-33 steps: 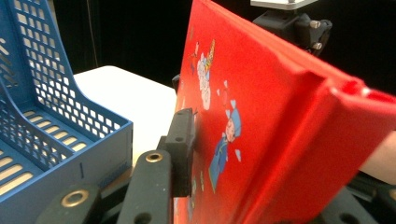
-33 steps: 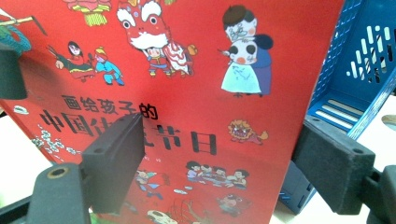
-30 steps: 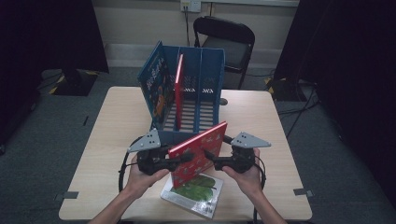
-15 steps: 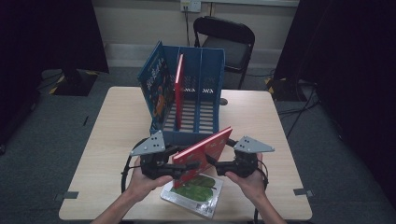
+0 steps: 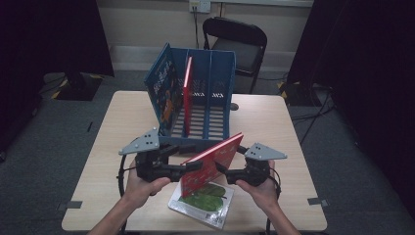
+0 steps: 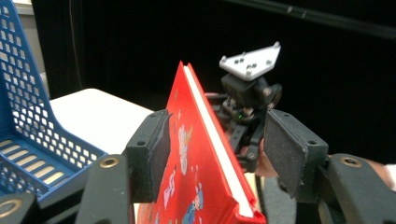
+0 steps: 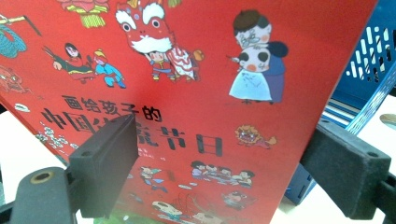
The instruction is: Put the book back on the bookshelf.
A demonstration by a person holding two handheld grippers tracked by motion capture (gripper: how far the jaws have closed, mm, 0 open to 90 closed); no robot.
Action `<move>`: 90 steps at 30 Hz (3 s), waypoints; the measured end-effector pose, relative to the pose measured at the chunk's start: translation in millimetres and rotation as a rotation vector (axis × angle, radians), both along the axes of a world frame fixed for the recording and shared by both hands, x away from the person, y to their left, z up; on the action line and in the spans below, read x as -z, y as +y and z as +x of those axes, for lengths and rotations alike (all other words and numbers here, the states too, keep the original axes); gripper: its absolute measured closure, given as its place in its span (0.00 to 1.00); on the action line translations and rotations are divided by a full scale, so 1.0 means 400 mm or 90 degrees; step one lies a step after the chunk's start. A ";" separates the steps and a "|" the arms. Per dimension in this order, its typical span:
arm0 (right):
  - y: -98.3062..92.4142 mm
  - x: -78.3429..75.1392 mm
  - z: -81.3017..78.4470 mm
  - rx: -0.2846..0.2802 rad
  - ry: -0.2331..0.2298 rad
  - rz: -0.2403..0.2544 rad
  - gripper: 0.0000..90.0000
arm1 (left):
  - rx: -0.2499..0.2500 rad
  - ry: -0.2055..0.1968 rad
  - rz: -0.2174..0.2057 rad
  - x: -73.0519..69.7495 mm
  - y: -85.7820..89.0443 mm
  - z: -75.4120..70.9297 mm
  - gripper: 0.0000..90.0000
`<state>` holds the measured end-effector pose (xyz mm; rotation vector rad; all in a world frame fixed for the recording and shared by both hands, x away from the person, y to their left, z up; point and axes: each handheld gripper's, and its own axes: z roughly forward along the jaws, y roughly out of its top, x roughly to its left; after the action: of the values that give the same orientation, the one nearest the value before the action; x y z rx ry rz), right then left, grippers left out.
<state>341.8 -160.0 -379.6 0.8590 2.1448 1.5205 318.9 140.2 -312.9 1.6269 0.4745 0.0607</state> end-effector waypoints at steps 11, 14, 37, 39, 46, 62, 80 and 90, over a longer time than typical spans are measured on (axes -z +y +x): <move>-0.004 0.000 0.006 0.003 0.008 0.002 0.15 | -0.068 -0.004 0.021 -0.007 0.071 0.027 0.44; -0.004 -0.005 0.005 0.005 0.008 0.006 0.16 | -0.073 0.009 0.045 0.025 0.073 0.050 0.44; -0.009 -0.016 0.026 -0.011 0.028 0.029 0.24 | -0.066 0.083 0.126 0.161 0.020 0.102 0.39; -0.009 -0.016 0.027 -0.014 0.031 0.031 0.24 | -0.065 0.083 0.129 0.162 0.018 0.101 0.39; -0.003 -0.013 0.033 -0.026 0.044 0.039 0.23 | -0.061 0.093 0.123 0.170 0.015 0.103 0.41; 0.027 -0.016 0.048 -0.027 0.042 0.037 0.28 | -0.042 0.098 0.136 0.187 0.002 0.092 0.44; 0.059 -0.012 0.041 -0.046 0.038 0.026 0.29 | -0.034 0.084 0.152 0.191 -0.012 0.088 0.30; 0.064 -0.007 0.041 -0.043 0.042 0.021 0.30 | -0.025 0.078 0.157 0.194 -0.010 0.084 0.30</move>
<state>358.0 -134.3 -376.7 0.8671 2.2224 1.5844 352.7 136.2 -390.3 1.8703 0.6125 0.0501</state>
